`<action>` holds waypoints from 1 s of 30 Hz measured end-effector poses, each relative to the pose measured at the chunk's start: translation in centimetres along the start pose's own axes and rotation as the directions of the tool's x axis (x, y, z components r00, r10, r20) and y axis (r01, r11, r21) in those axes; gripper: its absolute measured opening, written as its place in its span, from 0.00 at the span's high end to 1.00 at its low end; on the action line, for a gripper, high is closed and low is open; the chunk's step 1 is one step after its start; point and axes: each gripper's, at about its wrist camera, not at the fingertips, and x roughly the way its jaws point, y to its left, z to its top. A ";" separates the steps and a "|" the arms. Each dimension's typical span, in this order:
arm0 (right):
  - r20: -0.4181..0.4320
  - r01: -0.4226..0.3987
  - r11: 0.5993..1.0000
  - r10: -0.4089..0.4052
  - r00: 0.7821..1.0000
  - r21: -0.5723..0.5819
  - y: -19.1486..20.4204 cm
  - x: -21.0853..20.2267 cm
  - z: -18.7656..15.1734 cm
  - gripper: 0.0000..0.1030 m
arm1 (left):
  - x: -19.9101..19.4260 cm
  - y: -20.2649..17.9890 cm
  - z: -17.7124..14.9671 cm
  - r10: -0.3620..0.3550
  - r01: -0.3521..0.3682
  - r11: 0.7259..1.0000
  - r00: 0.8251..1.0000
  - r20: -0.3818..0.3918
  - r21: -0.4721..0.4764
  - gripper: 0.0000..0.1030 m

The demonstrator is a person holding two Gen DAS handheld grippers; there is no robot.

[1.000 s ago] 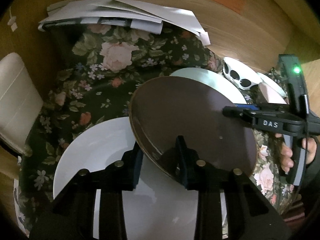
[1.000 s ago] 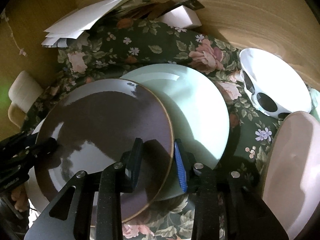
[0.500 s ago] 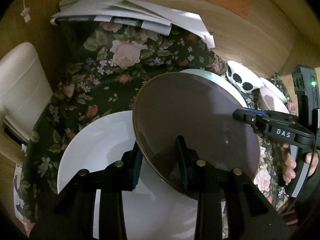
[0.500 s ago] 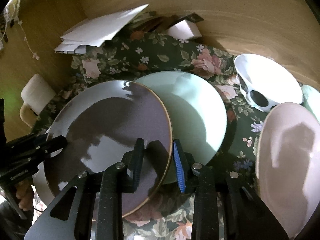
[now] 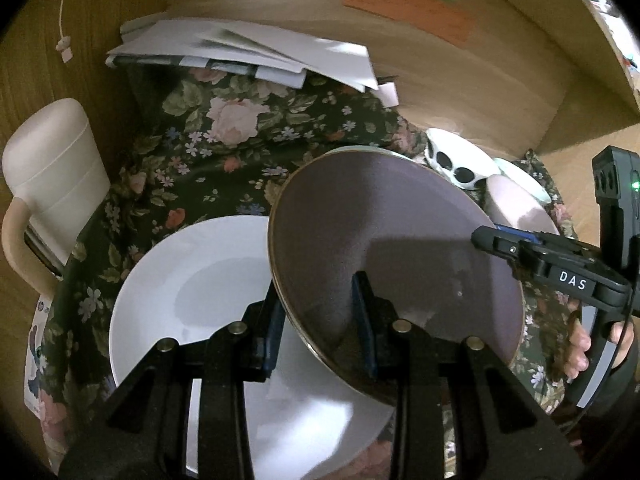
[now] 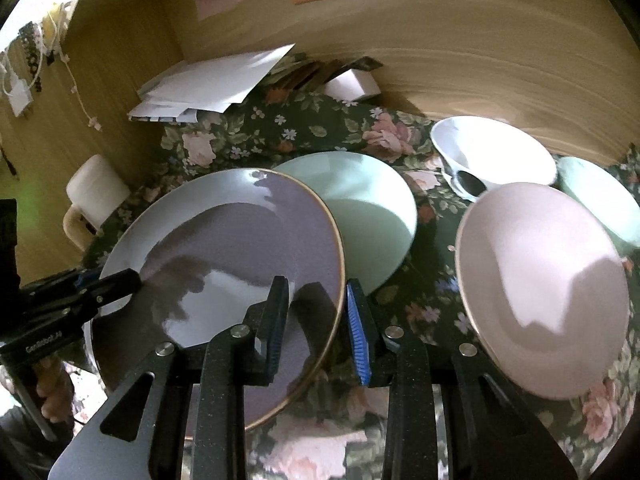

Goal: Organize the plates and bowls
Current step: 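Lift the dark brown plate off the stack with both tools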

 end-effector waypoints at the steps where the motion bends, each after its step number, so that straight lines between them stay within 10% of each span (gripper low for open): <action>1: 0.006 0.001 1.000 -0.001 1.000 0.005 -0.1 -0.5 -0.2 0.74 | -0.2 -0.3 -0.1 -0.005 0.005 1.000 1.000 0.002 0.003 0.68; 30: 0.054 0.064 0.992 -0.070 0.996 0.108 -3.4 -7.2 -7.1 0.74 | -1.7 -7.2 -4.6 -0.082 0.082 0.993 0.997 0.000 0.086 0.68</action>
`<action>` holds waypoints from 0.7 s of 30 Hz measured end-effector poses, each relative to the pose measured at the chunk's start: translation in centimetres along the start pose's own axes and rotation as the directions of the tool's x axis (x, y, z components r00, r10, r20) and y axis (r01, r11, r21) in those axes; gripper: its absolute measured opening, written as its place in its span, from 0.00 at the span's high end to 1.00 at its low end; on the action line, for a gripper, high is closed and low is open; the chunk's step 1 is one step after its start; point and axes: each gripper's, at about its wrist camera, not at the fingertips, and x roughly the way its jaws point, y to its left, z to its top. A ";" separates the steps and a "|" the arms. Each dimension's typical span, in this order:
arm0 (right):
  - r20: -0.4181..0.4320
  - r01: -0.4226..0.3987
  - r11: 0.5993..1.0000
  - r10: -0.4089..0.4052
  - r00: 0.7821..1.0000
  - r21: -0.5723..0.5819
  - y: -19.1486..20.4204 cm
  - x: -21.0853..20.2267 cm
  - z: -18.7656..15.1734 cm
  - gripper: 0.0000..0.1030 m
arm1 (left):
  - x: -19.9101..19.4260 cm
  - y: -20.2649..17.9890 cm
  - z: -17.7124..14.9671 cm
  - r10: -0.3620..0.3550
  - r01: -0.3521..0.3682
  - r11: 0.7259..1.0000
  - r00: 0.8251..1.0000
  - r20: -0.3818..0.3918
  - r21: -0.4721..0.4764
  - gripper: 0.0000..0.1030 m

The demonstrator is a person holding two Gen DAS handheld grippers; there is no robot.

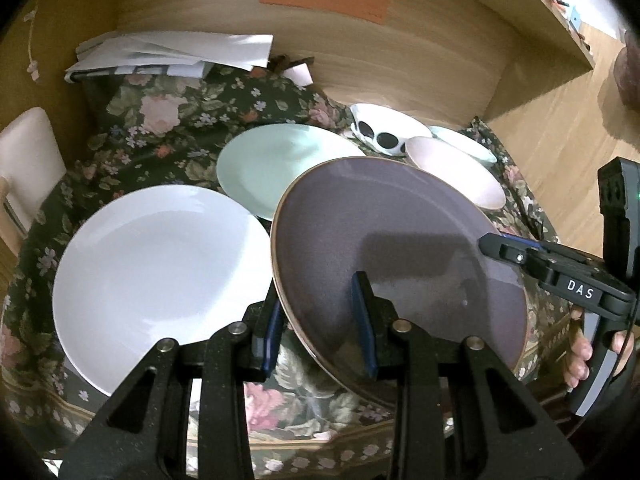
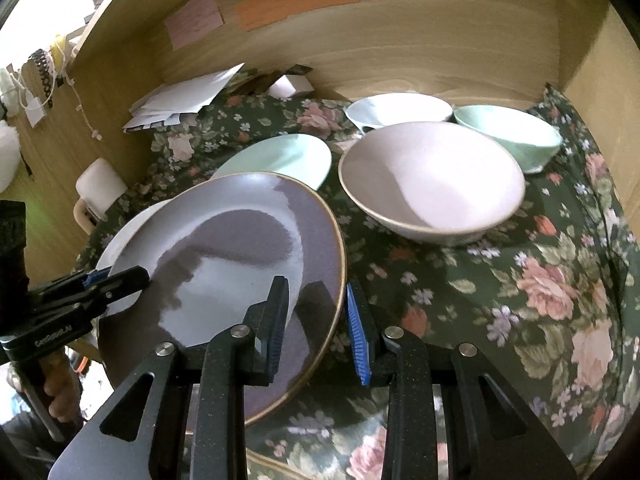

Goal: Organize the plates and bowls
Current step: 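Lift the dark brown plate off the stack with both tools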

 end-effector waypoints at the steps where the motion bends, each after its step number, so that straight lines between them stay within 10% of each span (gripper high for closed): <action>1: 0.000 0.000 1.000 0.000 1.000 0.005 -0.2 -0.1 -0.2 0.74 | 0.2 -0.2 -0.2 -0.003 0.003 1.000 1.000 -0.006 0.002 0.68; 21: -0.032 0.043 0.996 -0.040 0.999 0.084 -3.9 0.8 -2.3 0.74 | 4.5 -2.5 -1.3 -0.033 0.034 0.999 0.996 -0.087 0.007 0.68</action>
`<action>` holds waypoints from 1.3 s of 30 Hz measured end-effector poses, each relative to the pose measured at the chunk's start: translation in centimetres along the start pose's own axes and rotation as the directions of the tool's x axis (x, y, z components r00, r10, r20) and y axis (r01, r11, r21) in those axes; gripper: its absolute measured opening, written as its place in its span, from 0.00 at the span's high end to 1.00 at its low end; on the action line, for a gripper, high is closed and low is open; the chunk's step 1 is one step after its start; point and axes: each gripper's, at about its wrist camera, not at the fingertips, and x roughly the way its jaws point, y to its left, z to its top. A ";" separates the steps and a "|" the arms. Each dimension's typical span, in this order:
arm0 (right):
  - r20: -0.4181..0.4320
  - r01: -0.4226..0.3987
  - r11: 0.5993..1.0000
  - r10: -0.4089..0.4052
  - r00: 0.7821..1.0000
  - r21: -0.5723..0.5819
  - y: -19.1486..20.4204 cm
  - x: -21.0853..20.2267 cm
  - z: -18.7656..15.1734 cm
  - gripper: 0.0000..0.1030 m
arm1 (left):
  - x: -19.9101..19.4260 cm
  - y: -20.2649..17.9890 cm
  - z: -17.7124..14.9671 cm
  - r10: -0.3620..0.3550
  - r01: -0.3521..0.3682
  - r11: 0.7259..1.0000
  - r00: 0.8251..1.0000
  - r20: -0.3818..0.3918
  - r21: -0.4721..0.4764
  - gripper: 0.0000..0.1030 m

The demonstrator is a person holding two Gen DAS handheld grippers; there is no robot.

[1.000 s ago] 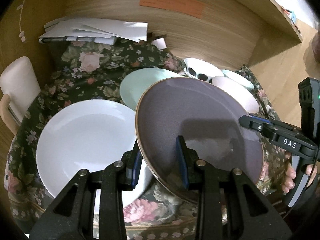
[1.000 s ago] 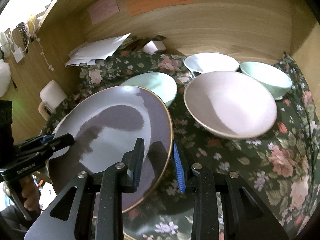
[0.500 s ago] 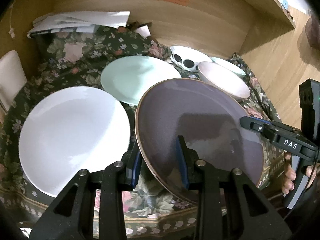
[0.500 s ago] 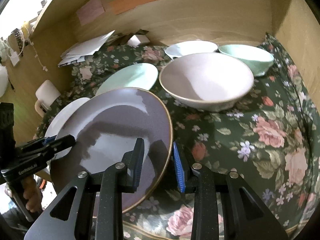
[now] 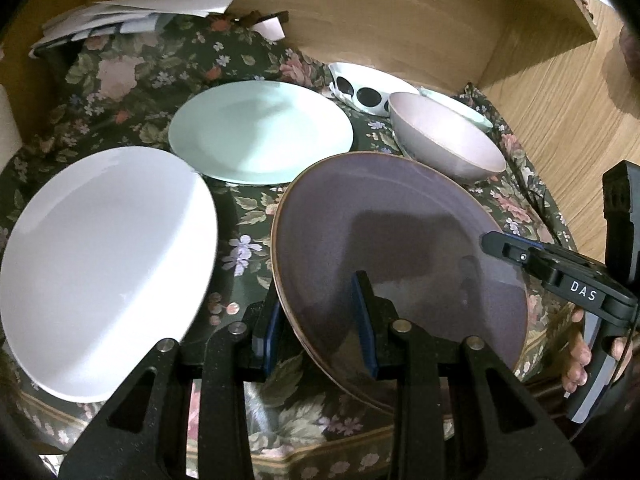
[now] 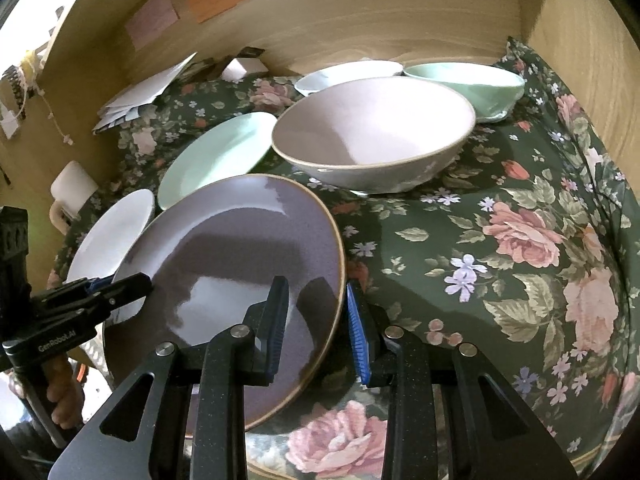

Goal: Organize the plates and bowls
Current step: 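Lift the dark brown plate off the stack with both tools, then lower the dark brown plate onto the tablecloth and open both tools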

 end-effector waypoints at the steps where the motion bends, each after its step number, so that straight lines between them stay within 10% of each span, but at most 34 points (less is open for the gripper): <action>1: -0.001 0.006 1.000 -0.006 1.000 0.000 -0.2 0.1 0.0 0.74 | 0.3 -0.1 0.1 -0.003 0.003 1.000 1.000 -0.005 0.002 0.68; 22: 0.095 0.095 0.995 -0.090 0.991 -0.044 1.5 -1.7 -0.1 0.57 | -1.1 -0.1 0.3 0.026 -0.030 0.998 0.996 0.080 0.051 0.67; 39: 0.237 -0.003 0.981 0.049 0.970 -0.192 9.3 -3.4 2.5 0.39 | -9.1 3.7 0.5 0.128 -0.136 0.991 0.948 0.293 0.010 0.15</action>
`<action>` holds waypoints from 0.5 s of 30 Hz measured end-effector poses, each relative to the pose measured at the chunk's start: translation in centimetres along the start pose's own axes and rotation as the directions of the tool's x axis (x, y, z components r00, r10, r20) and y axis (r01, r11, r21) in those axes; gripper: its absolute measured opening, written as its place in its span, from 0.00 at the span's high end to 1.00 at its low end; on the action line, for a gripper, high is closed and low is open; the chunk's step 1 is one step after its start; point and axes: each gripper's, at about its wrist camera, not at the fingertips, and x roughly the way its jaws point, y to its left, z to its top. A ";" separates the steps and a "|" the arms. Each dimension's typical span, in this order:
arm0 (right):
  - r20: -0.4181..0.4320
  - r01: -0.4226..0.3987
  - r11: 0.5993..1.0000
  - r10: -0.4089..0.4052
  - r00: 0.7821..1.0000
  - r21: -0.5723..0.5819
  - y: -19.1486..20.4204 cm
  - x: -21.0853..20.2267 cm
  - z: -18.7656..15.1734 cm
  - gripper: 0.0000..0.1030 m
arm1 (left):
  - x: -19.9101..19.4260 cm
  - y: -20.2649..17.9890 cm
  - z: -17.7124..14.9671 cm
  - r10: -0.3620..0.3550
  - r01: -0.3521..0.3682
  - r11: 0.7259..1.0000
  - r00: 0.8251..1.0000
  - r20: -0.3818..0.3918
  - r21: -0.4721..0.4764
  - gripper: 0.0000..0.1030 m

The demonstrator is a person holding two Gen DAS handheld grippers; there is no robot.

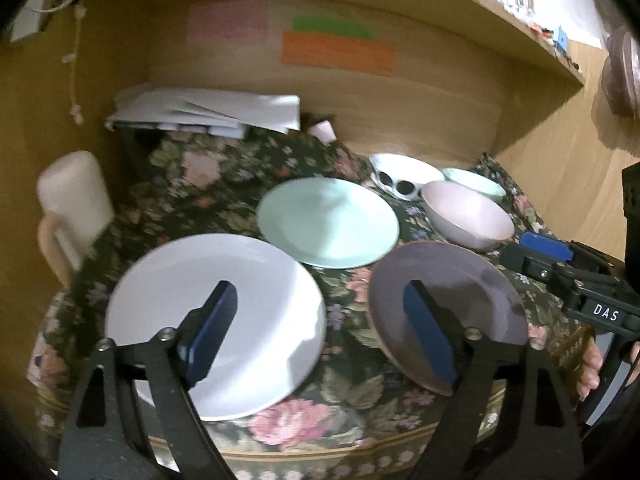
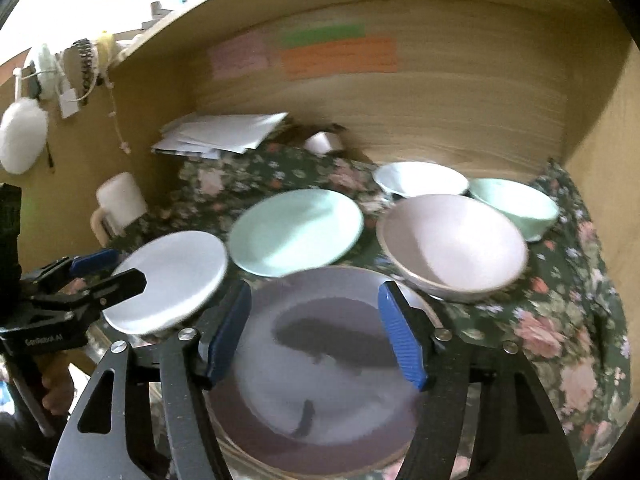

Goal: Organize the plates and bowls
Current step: 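Lower the dark brown plate onto the tablecloth and open both tools, then grasp the white plate rim with the left tool while the right tool grips it too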

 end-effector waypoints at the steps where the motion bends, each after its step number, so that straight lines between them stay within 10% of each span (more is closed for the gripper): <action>1: 0.001 -0.011 1.000 0.011 1.000 -0.004 0.4 0.3 0.2 0.39 | -0.3 0.5 0.0 0.009 -0.009 1.000 1.000 0.007 -0.002 0.13; 15: -0.085 -0.112 0.990 0.105 0.991 -0.088 6.4 5.9 1.1 0.38 | -0.9 7.6 -1.5 0.128 -0.129 0.990 0.991 -0.027 -0.062 0.09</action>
